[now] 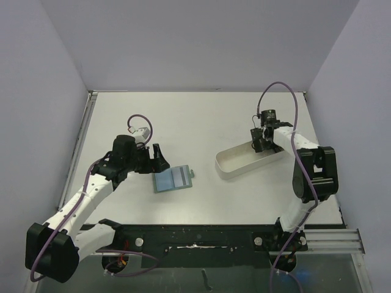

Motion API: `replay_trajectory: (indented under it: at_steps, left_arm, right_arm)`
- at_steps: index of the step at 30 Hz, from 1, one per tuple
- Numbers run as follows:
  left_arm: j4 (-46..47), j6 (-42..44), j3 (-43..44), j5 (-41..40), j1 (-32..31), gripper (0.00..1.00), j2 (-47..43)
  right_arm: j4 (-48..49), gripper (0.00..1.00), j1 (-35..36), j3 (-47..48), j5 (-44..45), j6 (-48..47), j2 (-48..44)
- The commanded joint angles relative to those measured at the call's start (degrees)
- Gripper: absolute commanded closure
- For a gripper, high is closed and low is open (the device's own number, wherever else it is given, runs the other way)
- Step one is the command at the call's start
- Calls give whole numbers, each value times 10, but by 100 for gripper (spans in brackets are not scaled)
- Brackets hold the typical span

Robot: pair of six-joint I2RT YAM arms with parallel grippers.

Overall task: Put the credit cards into the card holder
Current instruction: Pick up the credit card from the storage box.

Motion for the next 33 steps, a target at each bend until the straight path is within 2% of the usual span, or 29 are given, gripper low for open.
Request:
replay_trajectory:
  at_steps: [1,7,14,33]
  left_arm:
    - [10,11,19,12,6,21,-1]
    - [11,11,18,15,9,21,-1]
    - [11,11,18,17,10,21,-4]
    - [5,10,19,11,17,20,10]
  right_arm:
    - [19,12,3,10,44,-10,6]
    - [35,19,5,0,100,3,-4]
    - [45,26,5,-4,104,-6,2]
    - [48,66,6,-6,107,-5,-10]
